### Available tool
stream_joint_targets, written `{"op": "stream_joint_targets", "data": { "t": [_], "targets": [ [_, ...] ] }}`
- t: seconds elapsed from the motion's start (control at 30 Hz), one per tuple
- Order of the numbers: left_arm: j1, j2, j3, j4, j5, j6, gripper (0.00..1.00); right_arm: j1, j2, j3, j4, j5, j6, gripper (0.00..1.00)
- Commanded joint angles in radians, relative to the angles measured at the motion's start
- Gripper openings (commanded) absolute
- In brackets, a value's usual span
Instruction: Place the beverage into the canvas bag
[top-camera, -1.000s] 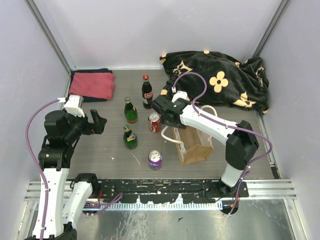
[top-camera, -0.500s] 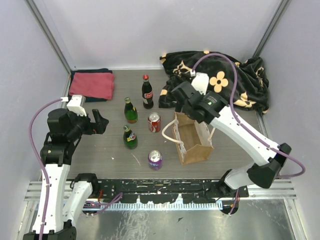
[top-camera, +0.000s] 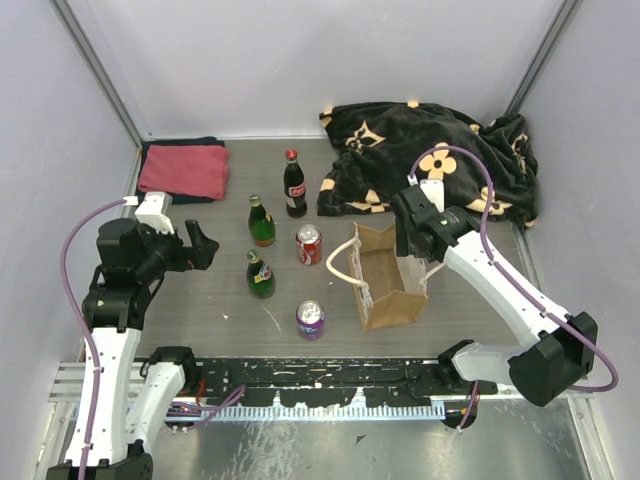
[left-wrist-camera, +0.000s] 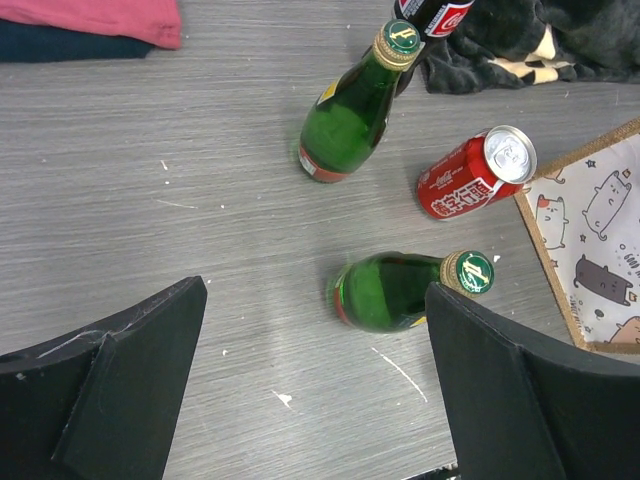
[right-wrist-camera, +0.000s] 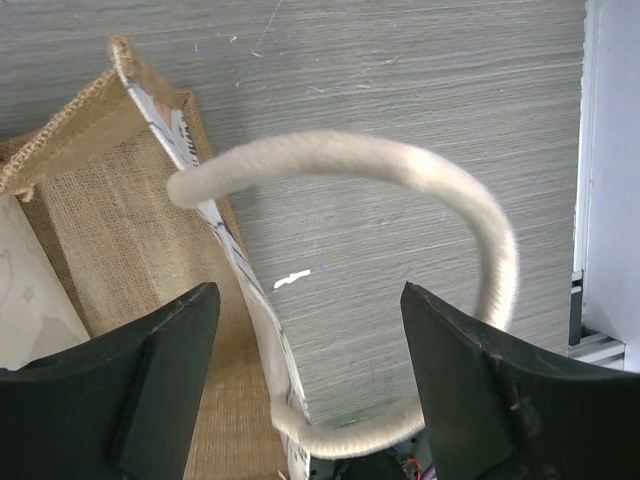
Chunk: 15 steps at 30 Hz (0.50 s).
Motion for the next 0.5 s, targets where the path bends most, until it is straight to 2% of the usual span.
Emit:
{"op": "stream_joint_targets", "data": {
  "t": [0.0, 0.13, 0.2, 0.27, 0.3, 0.37, 0.4, 0.47],
  "targets": [
    [0.005, 0.006, -0.004, 0.002, 0.025, -0.031, 0.98, -0.017, -0.031, -0.074, 0.127, -0.049, -0.074, 0.78],
    [0.004, 0.01, 0.002, 0.0, 0.026, -0.036, 0.98, -0.017, -0.045, -0.128, 0.17, -0.088, -0.067, 0.68],
    [0.003, 0.01, 0.003, -0.002, 0.025, -0.036, 0.98, -0.017, -0.056, -0.144, 0.18, -0.107, -0.062, 0.59],
    [0.004, 0.012, 0.003, -0.003, 0.023, -0.037, 0.98, -0.017, -0.064, -0.148, 0.178, -0.126, -0.052, 0.46],
    [0.004, 0.013, 0.002, -0.003, 0.024, -0.038, 0.98, -0.017, -0.07, -0.148, 0.177, -0.134, -0.043, 0.29],
    [0.005, 0.014, 0.001, -0.002, 0.025, -0.039, 0.98, -0.017, -0.084, -0.145, 0.176, -0.148, -0.013, 0.1],
    [0.005, 0.014, -0.001, 0.0, 0.028, -0.04, 0.98, -0.017, -0.088, -0.141, 0.174, -0.152, 0.001, 0.03],
    [0.005, 0.014, -0.003, 0.001, 0.029, -0.042, 0.98, -0.017, -0.089, -0.134, 0.161, -0.159, 0.028, 0.01]
  ]
}}
